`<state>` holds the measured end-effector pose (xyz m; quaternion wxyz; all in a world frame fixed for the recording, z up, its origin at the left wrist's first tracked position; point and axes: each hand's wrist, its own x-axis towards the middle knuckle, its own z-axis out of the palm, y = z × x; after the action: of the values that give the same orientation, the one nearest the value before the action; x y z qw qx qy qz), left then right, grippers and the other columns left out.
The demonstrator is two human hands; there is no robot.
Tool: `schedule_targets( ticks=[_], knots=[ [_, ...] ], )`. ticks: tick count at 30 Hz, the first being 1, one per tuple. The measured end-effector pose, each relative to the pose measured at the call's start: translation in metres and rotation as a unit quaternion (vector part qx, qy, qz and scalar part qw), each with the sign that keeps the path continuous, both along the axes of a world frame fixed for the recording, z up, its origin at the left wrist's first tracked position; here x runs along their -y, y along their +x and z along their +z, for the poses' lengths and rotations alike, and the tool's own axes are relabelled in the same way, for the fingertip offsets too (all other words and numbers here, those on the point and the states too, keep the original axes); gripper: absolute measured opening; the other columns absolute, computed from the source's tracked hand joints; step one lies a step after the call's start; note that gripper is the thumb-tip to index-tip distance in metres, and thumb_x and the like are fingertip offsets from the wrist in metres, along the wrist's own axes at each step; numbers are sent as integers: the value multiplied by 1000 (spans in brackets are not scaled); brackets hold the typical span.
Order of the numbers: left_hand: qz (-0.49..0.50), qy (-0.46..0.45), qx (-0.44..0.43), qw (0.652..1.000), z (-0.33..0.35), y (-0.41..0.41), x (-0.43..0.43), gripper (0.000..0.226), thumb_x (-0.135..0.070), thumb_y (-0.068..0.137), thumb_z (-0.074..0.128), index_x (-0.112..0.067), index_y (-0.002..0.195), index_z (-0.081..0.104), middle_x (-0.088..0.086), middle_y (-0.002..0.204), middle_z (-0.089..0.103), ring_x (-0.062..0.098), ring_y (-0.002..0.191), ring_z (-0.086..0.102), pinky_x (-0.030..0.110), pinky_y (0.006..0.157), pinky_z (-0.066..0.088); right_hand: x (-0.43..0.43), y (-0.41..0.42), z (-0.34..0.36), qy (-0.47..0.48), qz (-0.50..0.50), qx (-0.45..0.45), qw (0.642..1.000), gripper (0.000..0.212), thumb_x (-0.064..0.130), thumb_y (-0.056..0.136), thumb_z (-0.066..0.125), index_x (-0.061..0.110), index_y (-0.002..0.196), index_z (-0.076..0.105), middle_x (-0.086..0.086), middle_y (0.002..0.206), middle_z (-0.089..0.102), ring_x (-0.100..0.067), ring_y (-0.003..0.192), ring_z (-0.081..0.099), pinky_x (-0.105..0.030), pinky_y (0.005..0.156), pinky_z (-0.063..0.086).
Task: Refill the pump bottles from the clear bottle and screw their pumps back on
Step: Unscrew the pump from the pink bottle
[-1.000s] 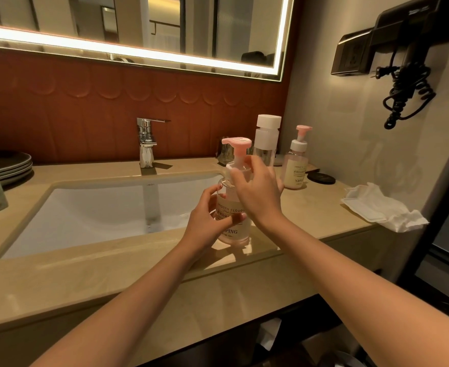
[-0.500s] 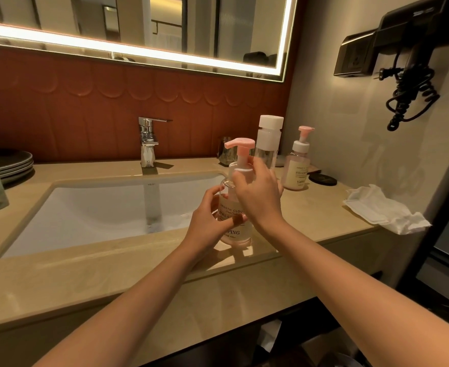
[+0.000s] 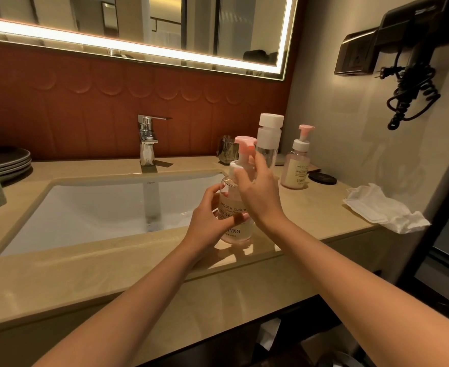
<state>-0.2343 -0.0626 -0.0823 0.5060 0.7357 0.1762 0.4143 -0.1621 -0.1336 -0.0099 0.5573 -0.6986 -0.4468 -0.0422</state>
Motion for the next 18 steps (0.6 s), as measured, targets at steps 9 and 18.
schedule_targets(
  ticks=[9, 18],
  knots=[
    [0, -2, -2, 1000, -1, 0, -2, 73, -27, 69, 79, -35, 129, 38, -5, 123, 53, 12, 113, 52, 28, 92, 48, -2, 4, 5, -16, -89, 46, 995, 51, 43, 80, 66, 18, 117, 44, -1, 119, 49, -17, 108, 48, -44, 94, 44],
    [3, -3, -7, 1000, 2, -1, 1, 76, -27, 69, 79, -33, 131, 36, -3, 129, 51, 14, 116, 50, 30, 94, 47, -2, 5, -1, -3, -99, 62, 993, 64, 56, 78, 61, 19, 126, 40, -2, 127, 46, -18, 113, 46, -45, 95, 43]
  ],
)
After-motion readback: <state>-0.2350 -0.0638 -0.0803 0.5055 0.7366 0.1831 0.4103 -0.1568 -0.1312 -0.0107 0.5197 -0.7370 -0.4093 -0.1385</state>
